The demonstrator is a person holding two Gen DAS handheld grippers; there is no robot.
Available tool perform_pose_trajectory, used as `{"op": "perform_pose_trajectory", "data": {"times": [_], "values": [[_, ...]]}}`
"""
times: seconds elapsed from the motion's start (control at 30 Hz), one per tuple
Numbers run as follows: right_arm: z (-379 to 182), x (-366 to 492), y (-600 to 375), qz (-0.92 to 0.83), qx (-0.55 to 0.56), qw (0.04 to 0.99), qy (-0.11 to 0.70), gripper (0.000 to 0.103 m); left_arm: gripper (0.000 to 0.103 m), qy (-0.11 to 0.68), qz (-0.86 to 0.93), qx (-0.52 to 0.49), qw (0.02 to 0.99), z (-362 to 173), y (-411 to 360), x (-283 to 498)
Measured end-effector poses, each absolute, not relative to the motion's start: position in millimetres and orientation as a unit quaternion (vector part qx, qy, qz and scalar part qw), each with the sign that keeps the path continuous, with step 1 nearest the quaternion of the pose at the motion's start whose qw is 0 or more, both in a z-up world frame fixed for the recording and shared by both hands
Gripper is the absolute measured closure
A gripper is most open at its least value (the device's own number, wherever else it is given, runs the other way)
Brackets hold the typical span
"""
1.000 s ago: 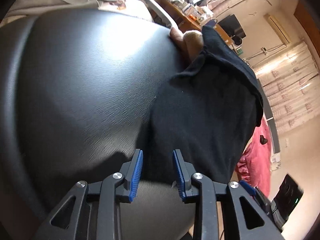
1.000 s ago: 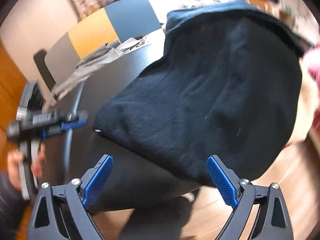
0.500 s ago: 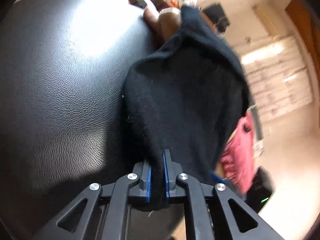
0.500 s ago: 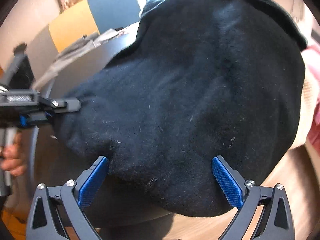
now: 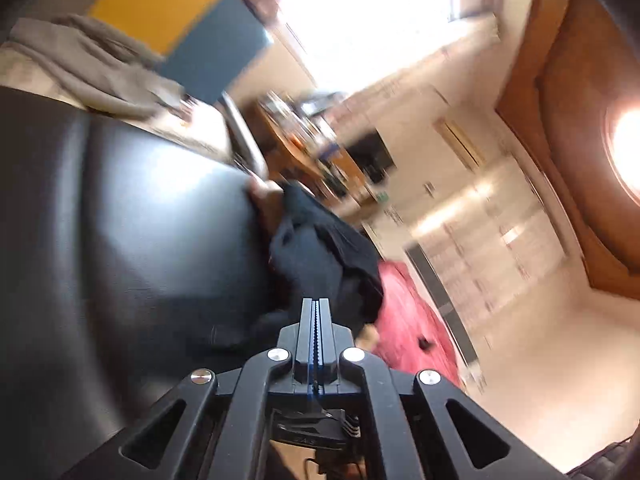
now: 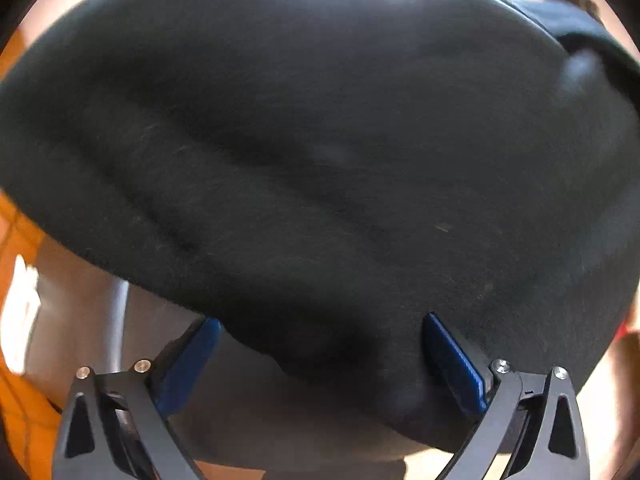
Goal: Fold clothes
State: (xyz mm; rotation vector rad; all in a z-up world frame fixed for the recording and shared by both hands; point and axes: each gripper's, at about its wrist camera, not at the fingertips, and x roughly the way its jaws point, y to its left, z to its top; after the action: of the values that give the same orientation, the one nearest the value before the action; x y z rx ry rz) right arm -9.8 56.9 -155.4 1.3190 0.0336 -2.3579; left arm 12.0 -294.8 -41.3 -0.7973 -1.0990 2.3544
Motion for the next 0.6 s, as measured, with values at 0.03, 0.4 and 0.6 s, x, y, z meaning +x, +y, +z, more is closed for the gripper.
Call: {"op": "perform_pose_trajectory", "data": {"times": [0.03,0.4,0.6], "values": [[-155.3,-5.2,47.9,-0.849,0.475,0.230,0.021,0.000,0.103,-0.395,0.853,-0.283,0.189,-43.0,-308.3,23.8],[-151.8,15.6,36.1,-0.825,0.480,0.300,-0.003,0.000,0.079,-0.302,0.851,-0.422,0.086,-102.3,-324.8,3.8],[-157.8,18.7,50.1,-0.828,0.479,0.291,-0.009,0.000,0.067,-0.253,0.835,-0.473,0.123,-109.3,-287.7,-86.4]]}}
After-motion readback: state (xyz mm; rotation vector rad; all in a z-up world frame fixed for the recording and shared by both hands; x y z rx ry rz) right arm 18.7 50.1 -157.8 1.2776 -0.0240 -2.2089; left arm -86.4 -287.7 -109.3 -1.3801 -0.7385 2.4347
